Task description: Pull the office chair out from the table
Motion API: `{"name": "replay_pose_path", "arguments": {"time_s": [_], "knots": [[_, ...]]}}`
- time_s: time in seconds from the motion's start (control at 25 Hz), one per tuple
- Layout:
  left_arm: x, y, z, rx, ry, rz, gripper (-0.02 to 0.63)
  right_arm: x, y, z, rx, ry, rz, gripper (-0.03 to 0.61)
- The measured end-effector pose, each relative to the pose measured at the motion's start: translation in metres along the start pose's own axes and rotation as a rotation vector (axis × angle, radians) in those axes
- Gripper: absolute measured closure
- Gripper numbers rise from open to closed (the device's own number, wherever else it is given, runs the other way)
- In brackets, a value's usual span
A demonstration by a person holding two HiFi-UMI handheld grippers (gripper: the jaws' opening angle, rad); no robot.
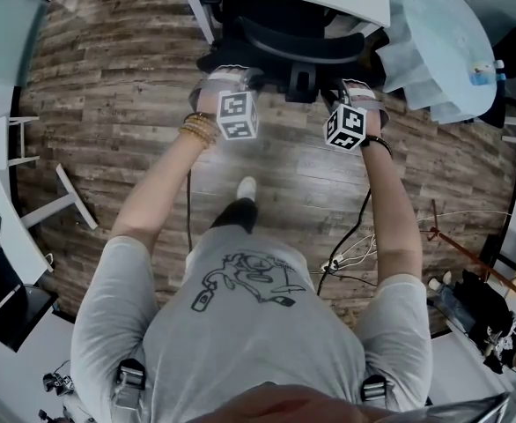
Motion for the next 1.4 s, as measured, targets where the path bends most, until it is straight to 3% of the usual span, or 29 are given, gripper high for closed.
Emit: {"name": "replay_pose_path", "arguments": {"time_s": [0.8, 1.4], "knots": [[-0.018, -0.038, -0.026, -0.115, -0.111, 0.038, 0.508, 0.032, -0.011, 0.045, 0.036, 0.059, -0.021, 0.476], [0.007, -0.069, -0.076, -0.104, -0.075, 0.035, 0.514, 0.025, -0.034, 0.099, 0.049, 0.133, 0.01, 0.468]]}}
Point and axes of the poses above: the fingertips, and each gripper's own axes: y forward along the fingers, z to its left, x out of its top, the point moved 3 cm from there along -y, backward along the fingers, and after that the axes turned 12 degrees about x, right-handed, at the moved point
